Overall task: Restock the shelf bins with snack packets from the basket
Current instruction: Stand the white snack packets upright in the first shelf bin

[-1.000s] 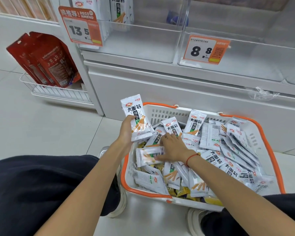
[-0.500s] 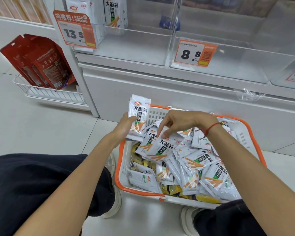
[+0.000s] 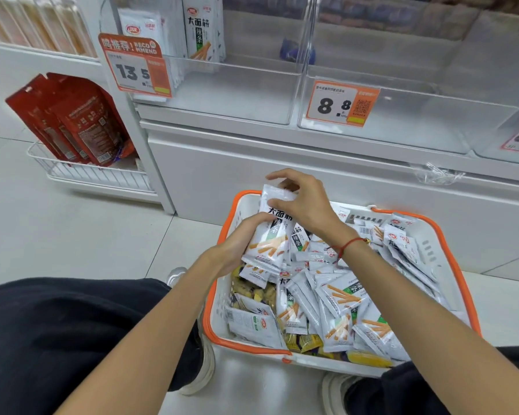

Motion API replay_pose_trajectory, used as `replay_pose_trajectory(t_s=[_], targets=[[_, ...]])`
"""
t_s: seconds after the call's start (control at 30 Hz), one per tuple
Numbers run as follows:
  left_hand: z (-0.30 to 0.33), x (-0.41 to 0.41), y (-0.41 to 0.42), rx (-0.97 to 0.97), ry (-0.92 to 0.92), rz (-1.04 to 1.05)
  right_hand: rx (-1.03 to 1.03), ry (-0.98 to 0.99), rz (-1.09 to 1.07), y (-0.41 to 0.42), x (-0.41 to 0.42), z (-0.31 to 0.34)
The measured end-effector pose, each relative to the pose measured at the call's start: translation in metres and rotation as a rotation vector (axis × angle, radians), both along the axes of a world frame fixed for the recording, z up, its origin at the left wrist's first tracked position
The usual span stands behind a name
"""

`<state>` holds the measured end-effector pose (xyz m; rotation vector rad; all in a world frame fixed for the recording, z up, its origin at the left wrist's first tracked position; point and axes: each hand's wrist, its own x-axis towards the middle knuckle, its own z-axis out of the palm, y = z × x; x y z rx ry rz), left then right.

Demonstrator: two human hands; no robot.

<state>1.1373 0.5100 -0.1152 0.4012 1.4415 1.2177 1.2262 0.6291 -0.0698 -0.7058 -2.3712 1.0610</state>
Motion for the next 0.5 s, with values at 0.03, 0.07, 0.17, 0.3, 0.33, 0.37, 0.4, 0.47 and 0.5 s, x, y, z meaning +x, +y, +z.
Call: replay_pose_trajectory(t_s=[0.03,0.07,0.17,0.3,0.33,0.37,0.4,0.47,0.5], targets=[[0.005,0.002,-0.001,-0.005,-0.002,0.007,0.052,-0.016,0.001,-0.001,-0.002,0.005],[0.009,0.000,0.001,-0.004,0.014,0.033,0.109,-0.032,-0.017,-0.001,-0.004,0.012],[0.031,-0.006,0.007,0.067,0.083,0.149,0.130,-0.063,-0.127,-0.001,-0.008,0.038],[0.078,-0.021,0.005,0.209,0.096,0.241,-0.377,-0.264,-0.089,-0.013,-0.013,0.079],[0.087,-0.026,0.004,0.231,0.101,0.252,-0.447,-0.327,-0.025,-0.019,-0.013,0.088],[0.096,-0.031,0.003,0.247,0.111,0.254,-0.489,-0.363,0.043,-0.024,-0.014,0.096],[0.105,-0.034,0.001,0.260,0.125,0.256,-0.510,-0.378,0.091,-0.028,-0.016,0.103],[0.123,-0.039,-0.002,0.251,0.160,0.266,-0.515,-0.382,0.125,-0.036,-0.022,0.118],[0.133,-0.040,-0.005,0.249,0.168,0.276,-0.503,-0.377,0.121,-0.039,-0.026,0.126]])
